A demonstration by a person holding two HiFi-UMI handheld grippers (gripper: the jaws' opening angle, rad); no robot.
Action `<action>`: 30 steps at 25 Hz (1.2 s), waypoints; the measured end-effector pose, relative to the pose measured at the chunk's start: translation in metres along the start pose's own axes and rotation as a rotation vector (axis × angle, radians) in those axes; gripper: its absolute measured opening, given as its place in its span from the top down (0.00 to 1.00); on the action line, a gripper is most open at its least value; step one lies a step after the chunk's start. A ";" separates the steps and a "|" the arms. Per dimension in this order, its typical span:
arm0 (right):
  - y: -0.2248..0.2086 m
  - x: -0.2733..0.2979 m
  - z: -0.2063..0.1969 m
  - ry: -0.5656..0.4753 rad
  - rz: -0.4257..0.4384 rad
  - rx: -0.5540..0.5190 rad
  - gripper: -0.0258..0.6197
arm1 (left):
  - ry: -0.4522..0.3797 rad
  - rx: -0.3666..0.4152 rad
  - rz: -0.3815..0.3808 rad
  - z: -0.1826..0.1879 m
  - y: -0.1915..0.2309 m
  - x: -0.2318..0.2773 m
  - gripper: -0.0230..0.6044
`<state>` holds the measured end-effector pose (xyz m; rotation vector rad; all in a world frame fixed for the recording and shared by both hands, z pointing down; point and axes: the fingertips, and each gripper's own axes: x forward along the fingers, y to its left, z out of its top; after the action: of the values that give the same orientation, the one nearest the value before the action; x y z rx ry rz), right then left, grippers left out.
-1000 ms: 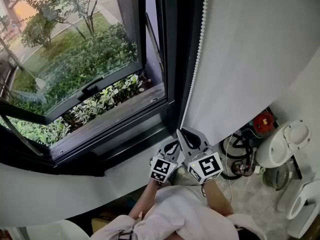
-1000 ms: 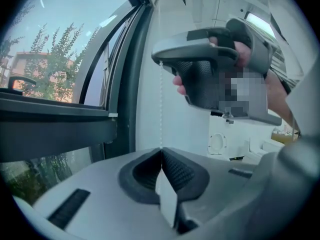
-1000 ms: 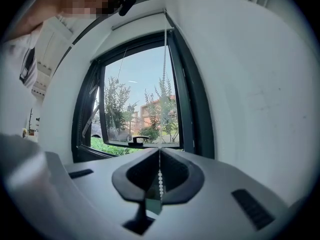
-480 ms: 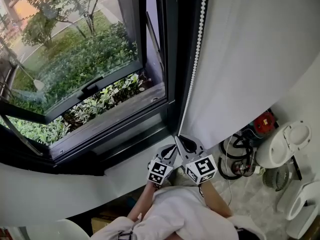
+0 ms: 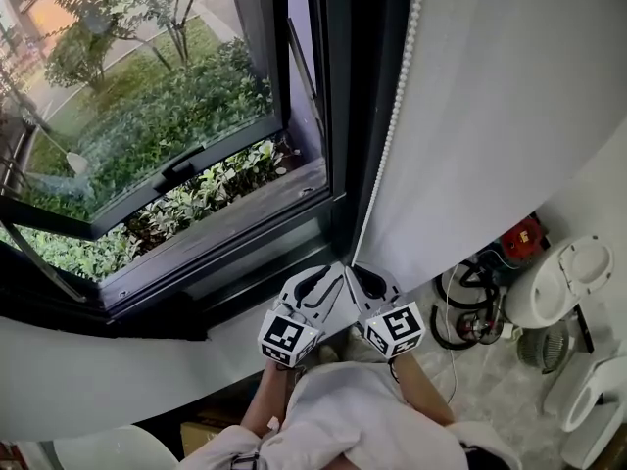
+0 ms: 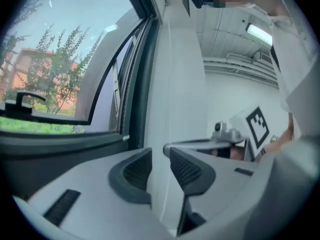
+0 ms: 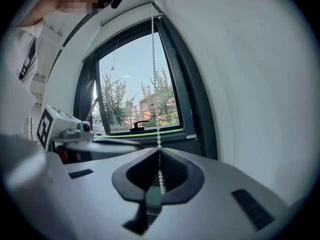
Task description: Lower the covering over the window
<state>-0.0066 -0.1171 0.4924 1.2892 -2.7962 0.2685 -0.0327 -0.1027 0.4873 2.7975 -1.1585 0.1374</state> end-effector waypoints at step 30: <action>0.002 0.006 -0.028 0.093 -0.011 -0.012 0.96 | -0.192 0.165 -0.084 0.173 -0.019 0.031 0.94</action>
<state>-0.0130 -0.1149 0.5200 1.2552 -2.7092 0.3024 0.0100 -0.1348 0.3188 3.0566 -1.1119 -0.0468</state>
